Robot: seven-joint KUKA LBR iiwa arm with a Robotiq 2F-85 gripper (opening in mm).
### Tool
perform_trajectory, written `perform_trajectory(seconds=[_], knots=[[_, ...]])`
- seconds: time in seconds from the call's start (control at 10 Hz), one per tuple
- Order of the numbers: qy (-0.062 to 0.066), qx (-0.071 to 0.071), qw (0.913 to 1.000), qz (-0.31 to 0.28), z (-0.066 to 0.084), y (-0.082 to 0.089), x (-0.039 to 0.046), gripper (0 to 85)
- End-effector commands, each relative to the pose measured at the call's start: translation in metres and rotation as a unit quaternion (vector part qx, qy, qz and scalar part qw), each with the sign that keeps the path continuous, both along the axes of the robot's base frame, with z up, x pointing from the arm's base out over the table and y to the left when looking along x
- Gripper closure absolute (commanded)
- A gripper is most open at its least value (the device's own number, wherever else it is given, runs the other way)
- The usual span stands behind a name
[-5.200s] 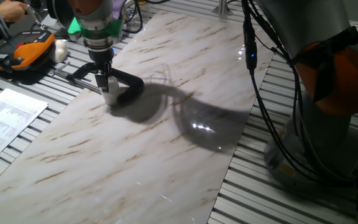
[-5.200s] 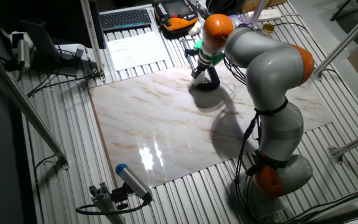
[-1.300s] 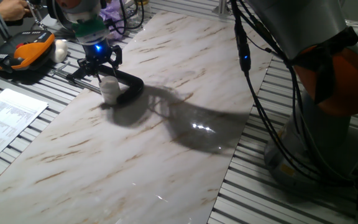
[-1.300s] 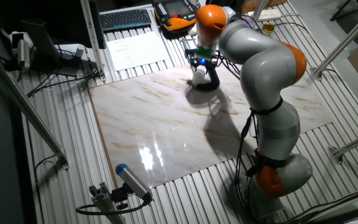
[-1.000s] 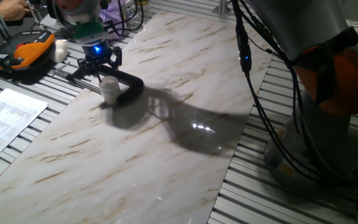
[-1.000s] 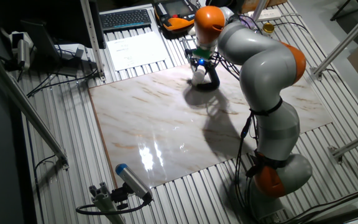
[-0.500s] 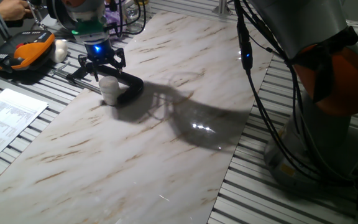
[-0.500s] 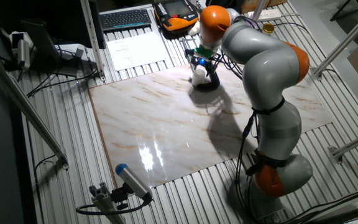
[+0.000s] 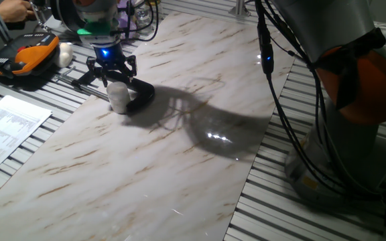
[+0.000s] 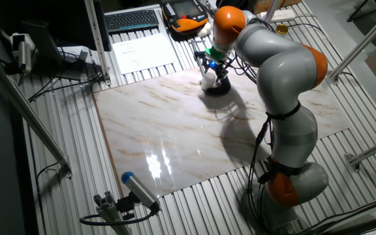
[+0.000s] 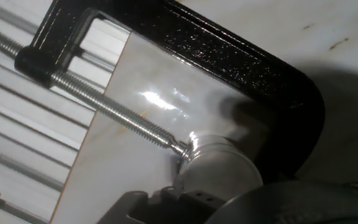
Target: Unscrew the lid from the jar
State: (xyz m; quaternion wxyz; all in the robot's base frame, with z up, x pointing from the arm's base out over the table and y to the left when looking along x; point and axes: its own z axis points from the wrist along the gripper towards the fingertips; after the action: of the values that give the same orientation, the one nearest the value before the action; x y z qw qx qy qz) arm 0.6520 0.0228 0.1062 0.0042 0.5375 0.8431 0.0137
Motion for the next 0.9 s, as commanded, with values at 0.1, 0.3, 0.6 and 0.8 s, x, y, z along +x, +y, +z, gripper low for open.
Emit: perform_trajectory(seconds=[0.1,0.3,0.6,0.8], knots=[[0.002,0.001,0.8978,-0.44,-0.0001,0.0001,0.0,17.0],[0.003,0.003,0.8978,-0.44,-0.0006,0.0011,0.0006,0.0],[0.008,-0.001,0.8981,-0.44,-0.0022,0.0015,0.0009,0.0],[0.008,0.002,0.8994,-0.437,-0.004,0.0018,0.0013,0.0]])
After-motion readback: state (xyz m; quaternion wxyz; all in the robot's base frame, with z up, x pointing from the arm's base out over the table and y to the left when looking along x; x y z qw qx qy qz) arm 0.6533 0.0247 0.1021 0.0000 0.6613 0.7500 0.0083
